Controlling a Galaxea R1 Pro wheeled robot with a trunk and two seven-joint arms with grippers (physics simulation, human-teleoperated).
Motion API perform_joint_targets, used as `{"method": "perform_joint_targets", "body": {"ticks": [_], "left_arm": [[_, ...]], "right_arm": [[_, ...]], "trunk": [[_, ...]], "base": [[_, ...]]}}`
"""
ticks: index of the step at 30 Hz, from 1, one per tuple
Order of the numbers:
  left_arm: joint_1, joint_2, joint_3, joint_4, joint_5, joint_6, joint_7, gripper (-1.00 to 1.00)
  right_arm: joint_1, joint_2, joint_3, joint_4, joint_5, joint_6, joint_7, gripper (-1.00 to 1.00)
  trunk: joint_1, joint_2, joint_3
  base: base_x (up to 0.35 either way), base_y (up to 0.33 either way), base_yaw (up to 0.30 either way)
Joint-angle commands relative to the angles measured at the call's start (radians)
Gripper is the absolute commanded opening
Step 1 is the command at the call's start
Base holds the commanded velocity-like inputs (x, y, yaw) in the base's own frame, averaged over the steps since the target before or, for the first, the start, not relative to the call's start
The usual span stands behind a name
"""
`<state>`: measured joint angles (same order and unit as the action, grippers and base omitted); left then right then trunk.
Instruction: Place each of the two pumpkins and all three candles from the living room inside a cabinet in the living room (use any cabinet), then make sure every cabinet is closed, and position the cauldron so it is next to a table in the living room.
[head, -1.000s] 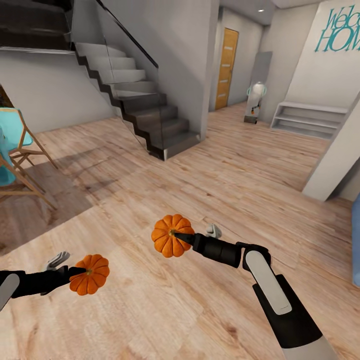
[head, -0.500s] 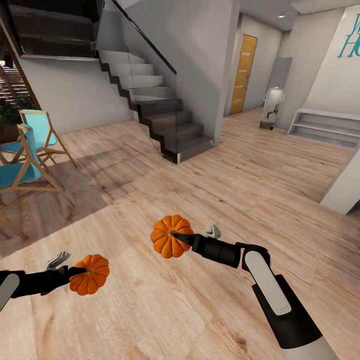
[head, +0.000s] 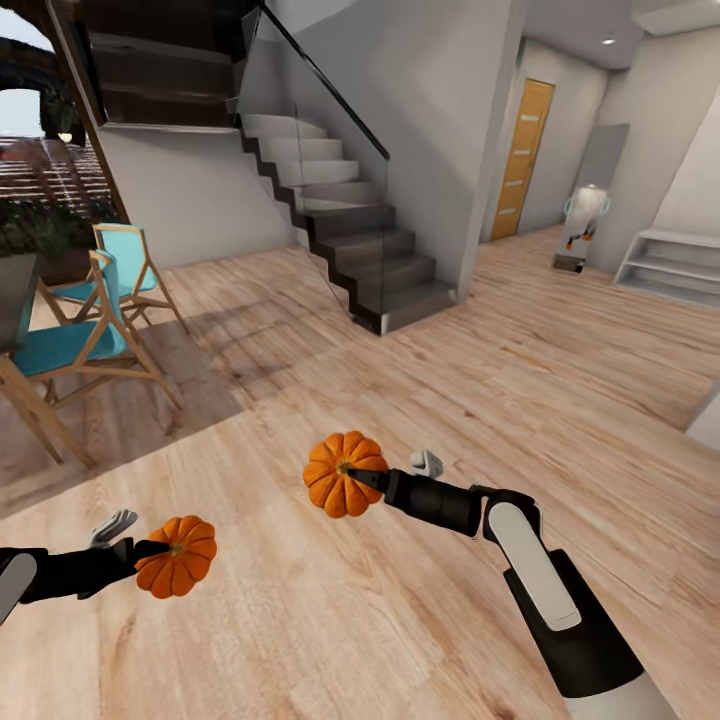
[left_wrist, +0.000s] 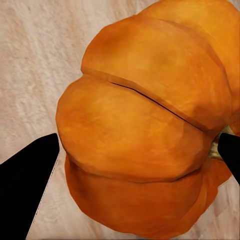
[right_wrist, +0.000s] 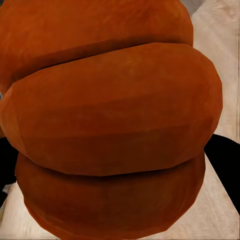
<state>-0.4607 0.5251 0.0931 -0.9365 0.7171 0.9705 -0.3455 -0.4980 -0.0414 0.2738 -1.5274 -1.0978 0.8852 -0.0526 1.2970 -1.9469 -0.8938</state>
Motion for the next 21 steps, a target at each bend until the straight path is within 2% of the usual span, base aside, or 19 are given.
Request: {"method": "perform_joint_targets", "body": {"ticks": [1,6,21], "left_arm": [[-0.001,0.0,0.002,0.0,-0.004,0.005,-0.008,-1.0],[-0.001,0.0,0.002,0.001,-0.004,0.005,-0.01,-1.0],[-0.001,0.0,0.002,0.001,-0.002,0.005,-0.01,-1.0]], "right_arm": [[-0.001,0.0,0.001,-0.001,-0.004,0.001,-0.006,-1.0],[-0.001,0.0,0.002,-0.002,0.003,0.002,-0.006,-1.0],[-0.001,-0.002,0.004,-0.001,0.006,0.003,-0.008,-1.0]], "trunk": [[0.0,0.0,0.001],[0.0,0.0,0.008],[0.0,0.0,0.029]], "base": [[0.242,0.0,0.191],[0.169,0.0,0.191],[0.006,0.0,0.191]]}}
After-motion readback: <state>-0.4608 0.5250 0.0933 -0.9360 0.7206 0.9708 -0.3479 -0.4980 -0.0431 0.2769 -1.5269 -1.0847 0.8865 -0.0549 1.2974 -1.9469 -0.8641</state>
